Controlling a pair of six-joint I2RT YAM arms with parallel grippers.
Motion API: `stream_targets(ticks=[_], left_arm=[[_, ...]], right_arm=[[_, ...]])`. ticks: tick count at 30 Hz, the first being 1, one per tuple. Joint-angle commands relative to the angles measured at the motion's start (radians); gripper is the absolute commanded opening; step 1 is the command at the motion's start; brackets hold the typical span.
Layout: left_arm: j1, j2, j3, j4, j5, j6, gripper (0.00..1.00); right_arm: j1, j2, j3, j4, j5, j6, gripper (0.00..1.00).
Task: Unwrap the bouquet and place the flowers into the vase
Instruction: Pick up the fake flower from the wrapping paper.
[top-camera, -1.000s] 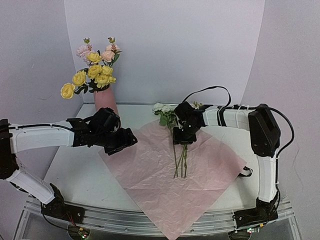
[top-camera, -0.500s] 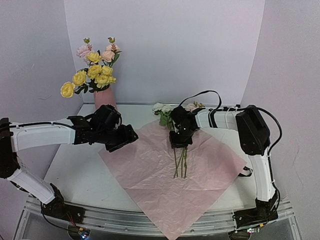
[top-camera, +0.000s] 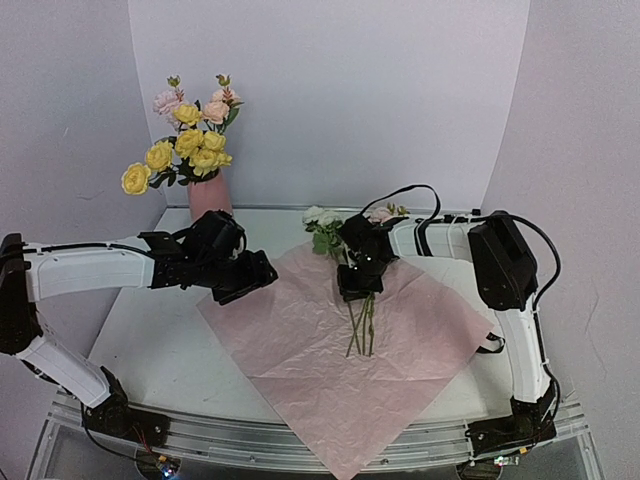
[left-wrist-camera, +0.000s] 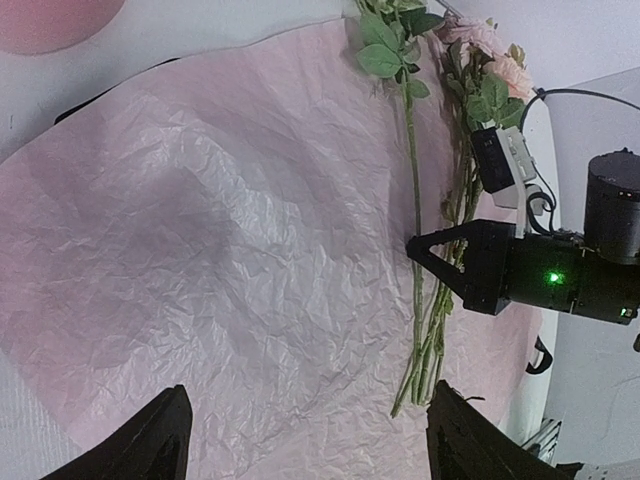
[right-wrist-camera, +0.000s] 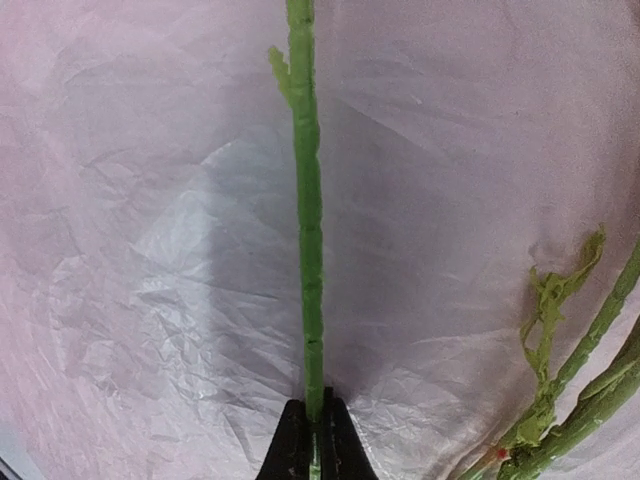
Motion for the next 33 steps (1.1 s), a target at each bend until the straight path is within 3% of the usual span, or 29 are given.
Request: stream_targets(ticks=[1, 9, 17, 33], left_arm=[[0.000, -0.005, 0.054, 0.001, 0.020, 0.003, 0.83], [-0.002, 0.017, 0.102, 0.004, 0.121, -0.009, 0.83], [-0.016, 0.128, 0.255, 0.035, 0.184, 0.016, 0.83], [-0.020, 0.208, 0.294, 0.266, 0.131, -0.088, 0.69]], right_arm=[[0.004, -0.028, -0.008, -0.029, -0.069, -0.005, 0.00], [0.003, -0.287, -0.205, 0.260, -0.291, -0.006, 0.00], [0.003, -0.430, -0.328, 0.406, -0.452, 0.024, 0.00], [0.003, -0.581, -0.567, 0.556, -0.560, 0.066, 0.00]])
